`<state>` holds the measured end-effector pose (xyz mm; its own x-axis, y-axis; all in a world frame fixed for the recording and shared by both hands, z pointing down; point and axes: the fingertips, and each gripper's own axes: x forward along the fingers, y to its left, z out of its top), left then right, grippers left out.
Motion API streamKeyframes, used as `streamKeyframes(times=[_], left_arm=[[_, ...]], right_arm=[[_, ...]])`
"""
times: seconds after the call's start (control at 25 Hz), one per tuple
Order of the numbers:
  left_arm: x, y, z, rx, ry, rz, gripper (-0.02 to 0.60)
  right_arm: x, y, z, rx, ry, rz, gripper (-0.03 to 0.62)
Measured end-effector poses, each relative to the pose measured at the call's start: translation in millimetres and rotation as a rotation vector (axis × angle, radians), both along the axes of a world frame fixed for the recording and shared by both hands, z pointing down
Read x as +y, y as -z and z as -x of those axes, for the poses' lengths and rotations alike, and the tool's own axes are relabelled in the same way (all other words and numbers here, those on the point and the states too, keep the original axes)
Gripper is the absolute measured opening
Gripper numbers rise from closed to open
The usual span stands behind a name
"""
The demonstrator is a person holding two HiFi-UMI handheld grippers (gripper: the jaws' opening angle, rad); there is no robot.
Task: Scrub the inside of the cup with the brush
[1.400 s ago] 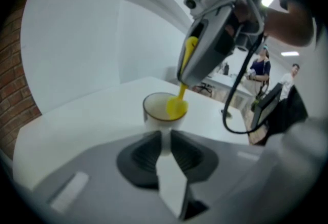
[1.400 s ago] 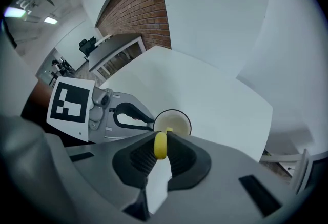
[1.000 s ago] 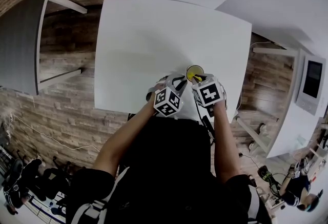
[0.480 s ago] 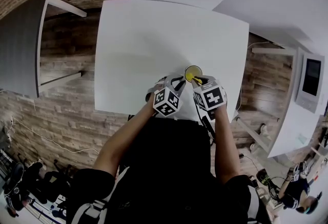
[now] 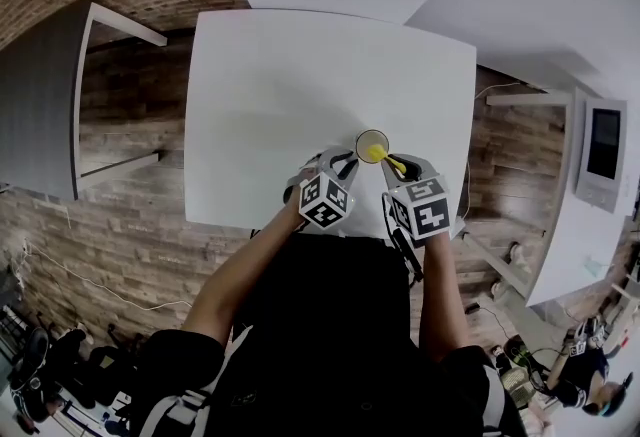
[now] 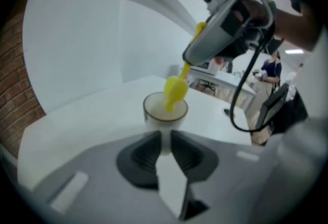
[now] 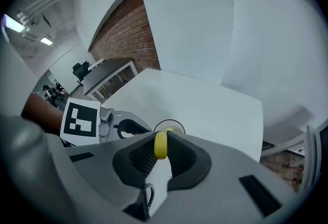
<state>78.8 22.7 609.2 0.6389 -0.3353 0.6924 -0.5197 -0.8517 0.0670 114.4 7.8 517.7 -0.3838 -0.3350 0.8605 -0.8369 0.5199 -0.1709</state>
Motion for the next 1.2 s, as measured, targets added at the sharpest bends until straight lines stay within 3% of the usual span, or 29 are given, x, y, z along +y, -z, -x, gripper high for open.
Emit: streamKeyframes(times=[0.4, 0.56, 0.72, 0.96, 1.08, 1.2], left_arm=[[6, 18, 14, 0.026, 0.007, -0.015, 0.086], [3, 49, 28, 0.058, 0.051, -0.089, 0.084], [-14, 104, 52, 0.139, 0.176, -0.231, 0.005], [-28, 185, 81, 0.316, 0.333, -0.386, 0.005], [-25, 216, 84, 0.425, 0.344, -0.467, 0.005], [-19, 213, 79, 0.419, 0.312, -0.459, 0.005]], right_arm=[[8, 34, -11, -0.076, -0.162, -0.193, 0.029], [11, 53, -12, -0.122, -0.227, -0.298, 0.029], [15, 69, -13, -0.146, -0.291, -0.399, 0.029], [27, 94, -10, -0.171, -0.330, -0.534, 0.029], [35, 93, -6, -0.179, -0.344, -0.558, 0.029], [39, 84, -2, -0.190, -0.364, -0.527, 0.029]])
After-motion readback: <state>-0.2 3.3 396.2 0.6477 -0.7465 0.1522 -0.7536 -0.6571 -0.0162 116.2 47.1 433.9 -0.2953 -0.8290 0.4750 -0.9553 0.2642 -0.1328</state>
